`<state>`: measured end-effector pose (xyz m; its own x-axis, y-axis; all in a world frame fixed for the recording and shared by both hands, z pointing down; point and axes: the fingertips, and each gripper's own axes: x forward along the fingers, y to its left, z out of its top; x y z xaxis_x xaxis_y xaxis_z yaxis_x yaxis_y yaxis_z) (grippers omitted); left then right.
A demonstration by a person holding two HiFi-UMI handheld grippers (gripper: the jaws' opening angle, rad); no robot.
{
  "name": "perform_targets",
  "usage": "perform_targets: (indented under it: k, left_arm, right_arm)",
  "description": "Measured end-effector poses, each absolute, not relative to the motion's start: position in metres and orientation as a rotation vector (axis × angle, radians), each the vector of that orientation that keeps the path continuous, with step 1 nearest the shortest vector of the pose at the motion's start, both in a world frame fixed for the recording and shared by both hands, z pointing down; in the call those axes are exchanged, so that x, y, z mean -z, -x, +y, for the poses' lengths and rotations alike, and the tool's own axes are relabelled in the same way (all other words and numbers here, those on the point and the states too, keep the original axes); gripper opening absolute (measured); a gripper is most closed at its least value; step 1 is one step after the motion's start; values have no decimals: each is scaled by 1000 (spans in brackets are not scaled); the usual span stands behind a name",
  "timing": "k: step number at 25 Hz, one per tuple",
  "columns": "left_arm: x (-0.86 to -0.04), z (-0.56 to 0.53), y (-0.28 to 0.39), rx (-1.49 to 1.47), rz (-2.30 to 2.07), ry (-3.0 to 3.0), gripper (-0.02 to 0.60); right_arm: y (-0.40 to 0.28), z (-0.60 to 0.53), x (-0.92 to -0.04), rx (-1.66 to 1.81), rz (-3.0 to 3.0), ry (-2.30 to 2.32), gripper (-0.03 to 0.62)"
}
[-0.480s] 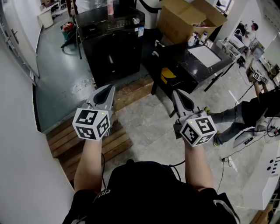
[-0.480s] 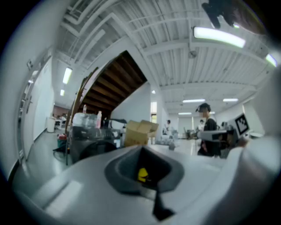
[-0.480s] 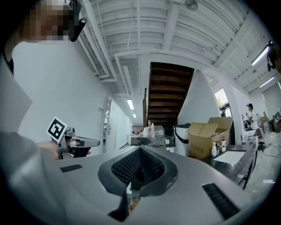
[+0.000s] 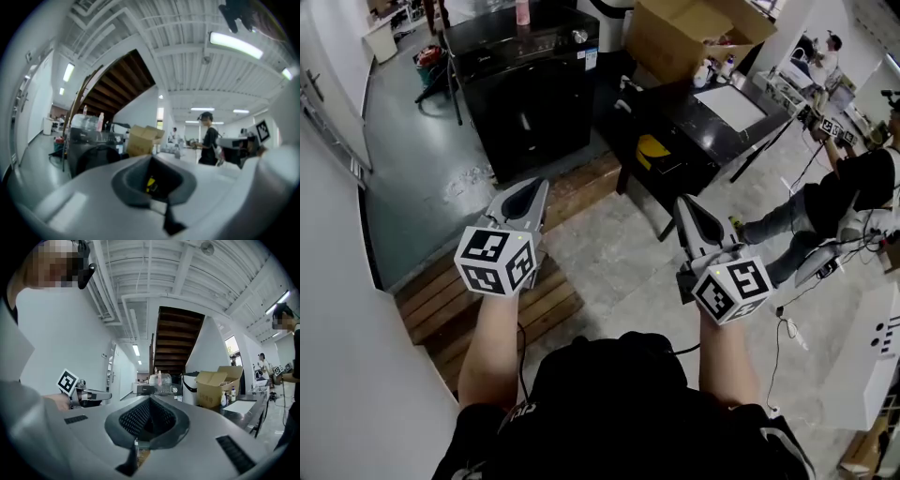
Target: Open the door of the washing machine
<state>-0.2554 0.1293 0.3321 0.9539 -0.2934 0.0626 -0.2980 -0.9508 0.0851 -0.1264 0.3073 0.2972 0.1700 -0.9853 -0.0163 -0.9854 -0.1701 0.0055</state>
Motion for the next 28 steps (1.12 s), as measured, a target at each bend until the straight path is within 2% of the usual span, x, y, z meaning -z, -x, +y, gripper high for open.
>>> perform_targets:
  k: [13,28]
  left_arm:
    - [-349,117,214,-134,-367,-2997,8]
    - [-360,57,122,-234,-428,-2992,8]
  right_arm:
    - [113,290,-312,57,2041,2438,-6]
    - [11,205,-343,203,2109,2330,-5]
